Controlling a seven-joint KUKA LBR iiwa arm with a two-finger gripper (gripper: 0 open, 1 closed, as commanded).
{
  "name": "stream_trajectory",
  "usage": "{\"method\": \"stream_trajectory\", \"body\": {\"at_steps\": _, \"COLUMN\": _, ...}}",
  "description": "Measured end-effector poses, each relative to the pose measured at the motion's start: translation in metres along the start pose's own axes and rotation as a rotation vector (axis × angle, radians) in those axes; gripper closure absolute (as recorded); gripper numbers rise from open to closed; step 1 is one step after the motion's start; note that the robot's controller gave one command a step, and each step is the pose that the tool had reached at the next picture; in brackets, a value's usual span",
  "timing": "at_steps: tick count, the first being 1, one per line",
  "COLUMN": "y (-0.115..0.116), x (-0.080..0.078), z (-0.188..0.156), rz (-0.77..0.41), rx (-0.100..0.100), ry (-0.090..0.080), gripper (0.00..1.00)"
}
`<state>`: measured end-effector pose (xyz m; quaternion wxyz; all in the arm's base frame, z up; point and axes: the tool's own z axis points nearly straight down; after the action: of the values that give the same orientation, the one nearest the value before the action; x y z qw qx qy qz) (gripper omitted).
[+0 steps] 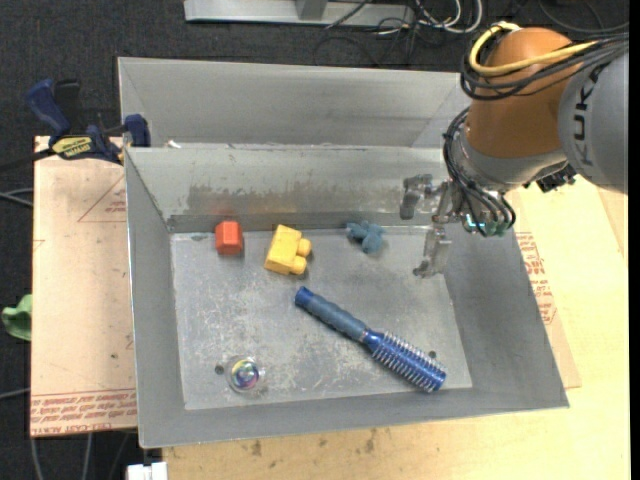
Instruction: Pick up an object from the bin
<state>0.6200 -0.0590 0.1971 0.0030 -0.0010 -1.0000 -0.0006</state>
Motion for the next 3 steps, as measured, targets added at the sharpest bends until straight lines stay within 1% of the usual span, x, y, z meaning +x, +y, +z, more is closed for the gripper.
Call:
{"method": "stream_trajectory", "body": {"at_steps": 1, "y": -0.037, "x": 0.076, "z": 0.074, "rz": 0.011, "rx": 0.000, "ry": 0.006, "gripper": 0.00}}
{"method": "stream_trajectory", "body": {"at_steps": 2, "y": 0.023, "x": 0.130, "z": 0.098, "rz": -0.003, "rx": -0.003, "ry": 0.001, "gripper": 0.00}}
{"method": "stream_trajectory", "body": {"at_steps": 3, "y": 0.050, "x": 0.129, "z": 0.127, "rz": -0.137, "rx": 0.001, "ry": -0.015, "gripper": 0.00}}
